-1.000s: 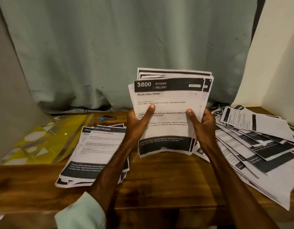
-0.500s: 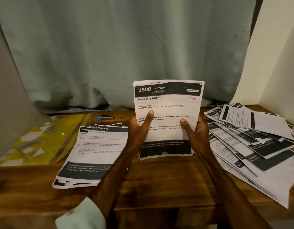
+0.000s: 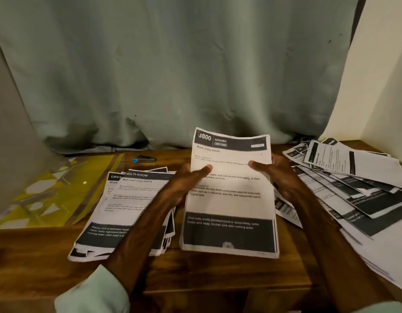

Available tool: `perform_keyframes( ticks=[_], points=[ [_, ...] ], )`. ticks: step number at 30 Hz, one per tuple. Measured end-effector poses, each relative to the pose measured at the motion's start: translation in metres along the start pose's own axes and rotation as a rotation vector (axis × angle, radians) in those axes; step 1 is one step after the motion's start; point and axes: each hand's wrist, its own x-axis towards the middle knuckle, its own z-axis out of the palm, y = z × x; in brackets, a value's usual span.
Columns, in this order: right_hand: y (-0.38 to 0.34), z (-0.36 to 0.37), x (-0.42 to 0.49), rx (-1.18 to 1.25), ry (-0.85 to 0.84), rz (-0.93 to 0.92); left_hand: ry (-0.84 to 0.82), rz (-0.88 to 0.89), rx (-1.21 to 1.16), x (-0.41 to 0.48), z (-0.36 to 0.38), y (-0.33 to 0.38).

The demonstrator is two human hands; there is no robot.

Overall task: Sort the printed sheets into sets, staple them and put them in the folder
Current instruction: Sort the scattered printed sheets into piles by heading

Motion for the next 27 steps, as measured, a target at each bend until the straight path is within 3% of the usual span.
perform_keyframes(
  ticks=[4, 12, 19, 22, 27],
  points=[
    [0.034, 0.006, 0.010, -0.055, -0.014, 0.050, -0.010, -0.005, 0.082, 0.016, -0.005, -0.024],
    [0.067, 0.009, 0.023, 0.072, 0.004, 0.108, 0.064, 0.041, 0.133, 0.056, -0.014, -0.050],
    [0.071, 0.012, 0.023, 0.100, 0.027, 0.062, 0.127, 0.048, -0.099, 0.058, -0.009, -0.076],
    [0.070, 0.010, 0.023, 0.178, -0.026, 0.127, 0.178, 0.082, -0.084, 0.059, -0.012, -0.075],
    [0.069, 0.008, 0.022, 0.187, -0.028, 0.119, 0.120, 0.104, -0.031, 0.059, -0.020, -0.078]
  ],
)
